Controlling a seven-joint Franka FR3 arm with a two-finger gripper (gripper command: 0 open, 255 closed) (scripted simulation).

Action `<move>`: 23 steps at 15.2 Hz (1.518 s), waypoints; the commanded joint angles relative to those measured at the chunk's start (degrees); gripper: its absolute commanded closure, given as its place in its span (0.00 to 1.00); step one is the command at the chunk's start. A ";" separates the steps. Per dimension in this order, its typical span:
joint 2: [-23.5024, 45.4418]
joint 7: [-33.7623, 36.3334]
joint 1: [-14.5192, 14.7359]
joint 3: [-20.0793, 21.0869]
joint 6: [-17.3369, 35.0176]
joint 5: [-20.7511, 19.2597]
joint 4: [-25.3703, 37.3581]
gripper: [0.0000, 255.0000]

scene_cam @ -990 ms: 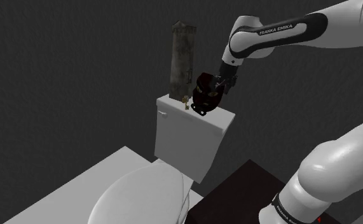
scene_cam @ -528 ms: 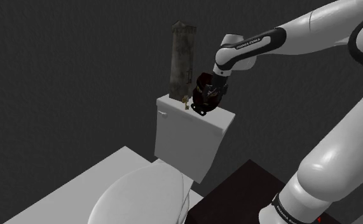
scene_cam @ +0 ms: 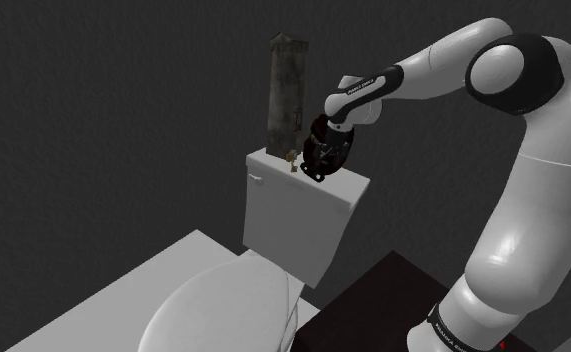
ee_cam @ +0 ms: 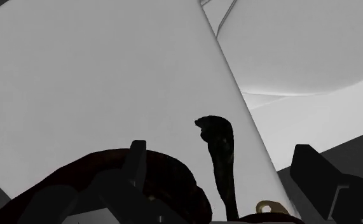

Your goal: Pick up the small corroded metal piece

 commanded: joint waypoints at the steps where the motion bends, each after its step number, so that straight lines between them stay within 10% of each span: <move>1: 3.67 -0.41 0.08 0.49 1.18 0.90 0.98 0.00; 10: 6.63 -0.93 -0.12 0.77 5.49 1.63 -0.41 0.00; 11: 6.61 -0.90 -0.10 0.78 5.51 1.62 -0.45 1.00; 23: 5.22 -0.68 -0.02 0.63 3.55 1.28 0.14 1.00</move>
